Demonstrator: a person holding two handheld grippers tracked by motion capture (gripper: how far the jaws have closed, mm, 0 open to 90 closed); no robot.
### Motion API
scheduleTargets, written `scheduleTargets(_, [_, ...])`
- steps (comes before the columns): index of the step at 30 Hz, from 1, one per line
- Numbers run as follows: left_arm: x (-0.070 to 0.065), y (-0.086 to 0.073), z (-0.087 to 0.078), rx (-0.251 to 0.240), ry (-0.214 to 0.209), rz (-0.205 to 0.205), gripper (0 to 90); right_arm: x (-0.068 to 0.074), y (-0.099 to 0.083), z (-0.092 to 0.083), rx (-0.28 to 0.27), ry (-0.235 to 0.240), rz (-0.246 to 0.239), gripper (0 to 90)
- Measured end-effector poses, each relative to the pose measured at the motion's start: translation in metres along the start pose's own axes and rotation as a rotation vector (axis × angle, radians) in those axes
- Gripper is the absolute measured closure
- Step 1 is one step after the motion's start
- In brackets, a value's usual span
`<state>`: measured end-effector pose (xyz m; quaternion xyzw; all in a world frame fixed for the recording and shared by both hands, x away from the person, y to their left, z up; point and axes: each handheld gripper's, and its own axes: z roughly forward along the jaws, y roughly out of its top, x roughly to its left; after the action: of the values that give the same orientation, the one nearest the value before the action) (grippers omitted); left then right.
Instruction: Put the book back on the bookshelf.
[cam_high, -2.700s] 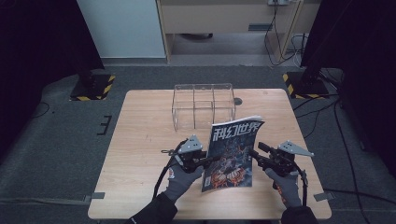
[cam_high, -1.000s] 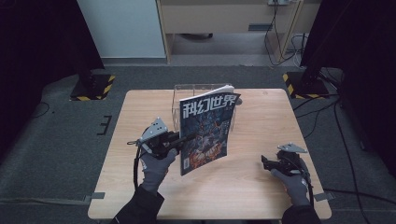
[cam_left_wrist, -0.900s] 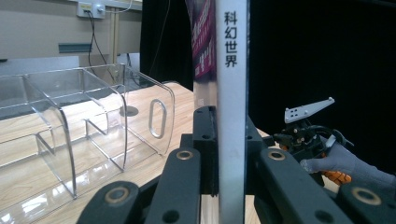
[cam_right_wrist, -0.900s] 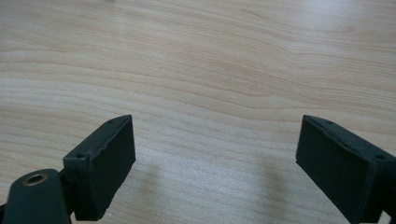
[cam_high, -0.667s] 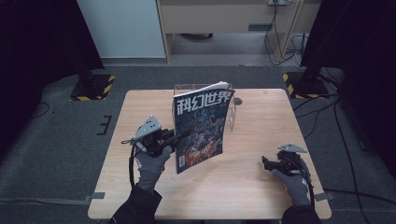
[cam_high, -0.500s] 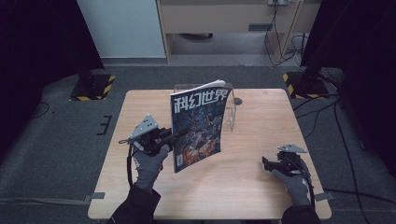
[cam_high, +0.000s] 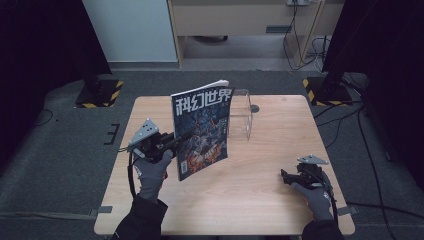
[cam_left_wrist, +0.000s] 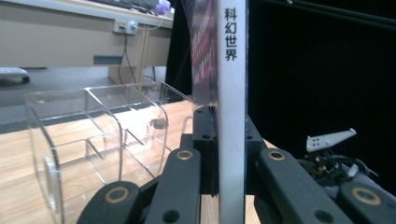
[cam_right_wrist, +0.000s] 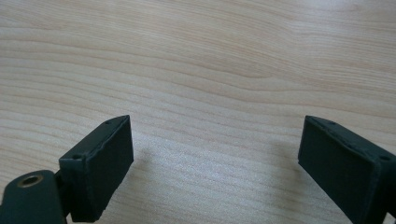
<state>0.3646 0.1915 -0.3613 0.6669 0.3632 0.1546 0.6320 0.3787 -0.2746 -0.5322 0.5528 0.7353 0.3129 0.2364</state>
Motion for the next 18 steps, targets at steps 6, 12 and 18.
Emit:
scheduleTargets(6, [0.008,0.009,-0.013,-0.037,0.037,0.004,82.4,0.001,-0.001,0.003,0.006,-0.002,-0.007,9.3])
scheduleTargets(12, [0.015,0.011,-0.021,-0.049,0.066,-0.009,82.4,0.002,-0.002,0.005,0.012,0.001,-0.014,8.8])
scheduleTargets(18, [0.020,0.011,-0.021,-0.034,0.089,-0.012,82.4,0.001,-0.002,0.005,0.013,-0.002,-0.005,8.1])
